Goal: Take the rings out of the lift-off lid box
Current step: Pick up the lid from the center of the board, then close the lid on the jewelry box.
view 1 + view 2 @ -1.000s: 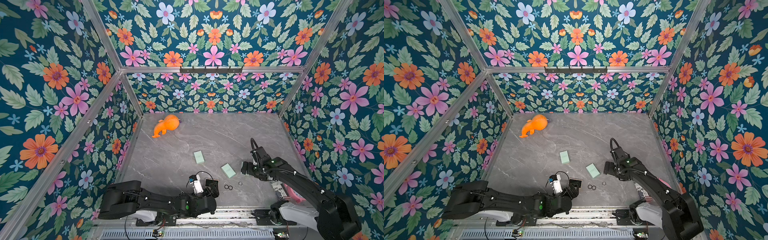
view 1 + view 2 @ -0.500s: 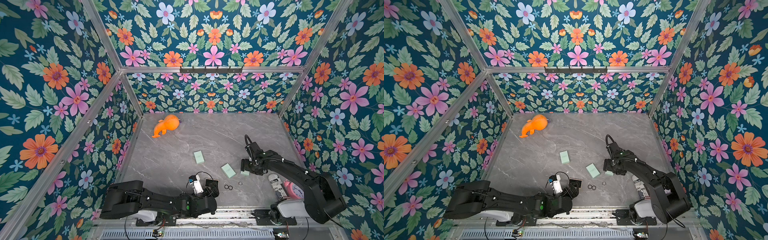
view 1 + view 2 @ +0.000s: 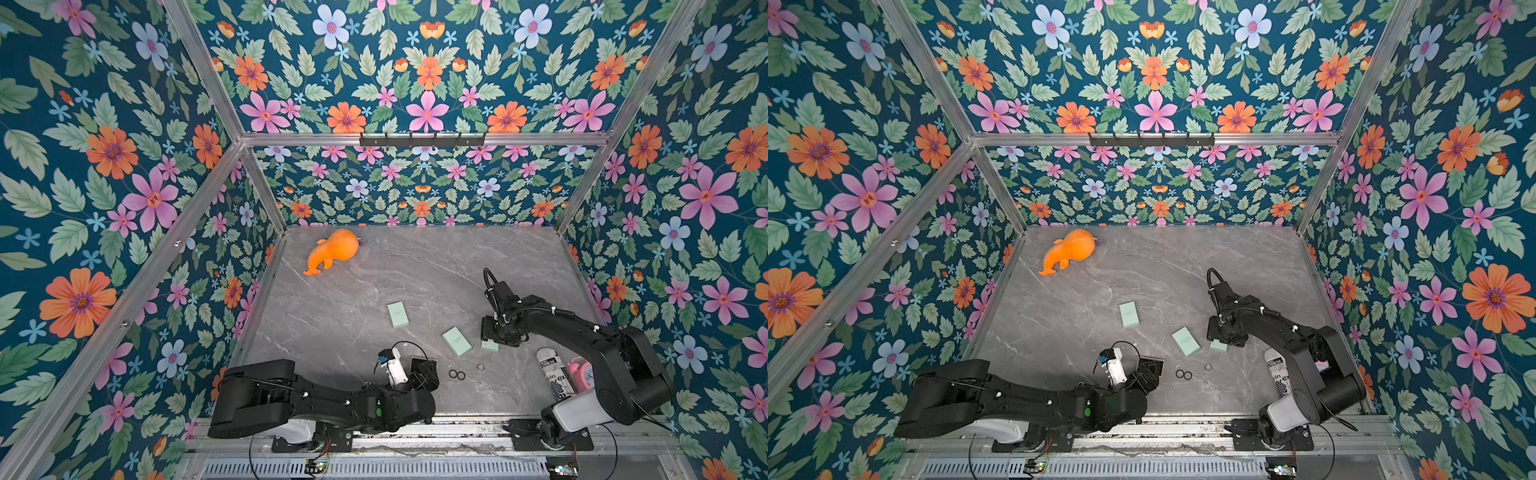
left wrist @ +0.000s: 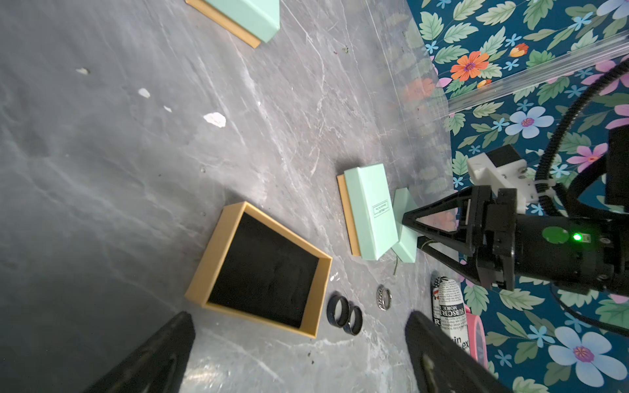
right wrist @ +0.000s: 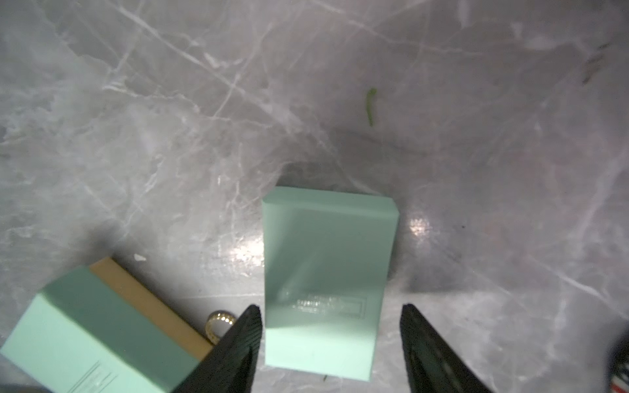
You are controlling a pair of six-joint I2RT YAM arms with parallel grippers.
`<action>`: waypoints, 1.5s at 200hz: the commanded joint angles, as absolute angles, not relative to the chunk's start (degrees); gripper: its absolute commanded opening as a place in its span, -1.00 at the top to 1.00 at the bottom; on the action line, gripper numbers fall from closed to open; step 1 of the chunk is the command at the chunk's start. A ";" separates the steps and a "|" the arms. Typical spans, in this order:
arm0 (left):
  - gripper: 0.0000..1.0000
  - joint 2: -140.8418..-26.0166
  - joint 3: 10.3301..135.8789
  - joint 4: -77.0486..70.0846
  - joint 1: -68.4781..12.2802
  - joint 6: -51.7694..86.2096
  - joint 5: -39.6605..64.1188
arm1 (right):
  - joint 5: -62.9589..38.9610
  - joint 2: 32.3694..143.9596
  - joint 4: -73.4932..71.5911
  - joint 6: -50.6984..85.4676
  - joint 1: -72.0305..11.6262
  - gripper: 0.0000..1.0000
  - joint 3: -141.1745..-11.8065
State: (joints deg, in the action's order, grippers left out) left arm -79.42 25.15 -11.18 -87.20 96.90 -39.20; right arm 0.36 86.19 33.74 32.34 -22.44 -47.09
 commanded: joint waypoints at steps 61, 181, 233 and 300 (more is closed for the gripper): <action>-0.99 -81.68 25.67 -15.54 -82.42 92.76 -35.79 | -0.63 86.06 33.41 31.55 -22.49 0.00 -46.58; -0.99 -90.18 34.90 -20.19 -72.50 81.70 -26.79 | -4.01 76.44 35.55 30.91 -22.87 0.18 -43.49; -0.99 -85.50 36.74 -14.83 -68.68 75.26 -26.24 | -4.17 69.55 39.76 30.47 -29.37 0.20 -44.52; -0.99 -63.22 35.06 8.12 -64.87 62.02 -29.82 | -5.58 71.16 41.22 33.50 -38.44 0.25 -49.12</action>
State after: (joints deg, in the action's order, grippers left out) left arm -68.69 35.40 -3.27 -66.43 69.67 -28.84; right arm -5.61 69.65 40.07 31.99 -35.66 -47.31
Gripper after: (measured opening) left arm 0.994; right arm 0.493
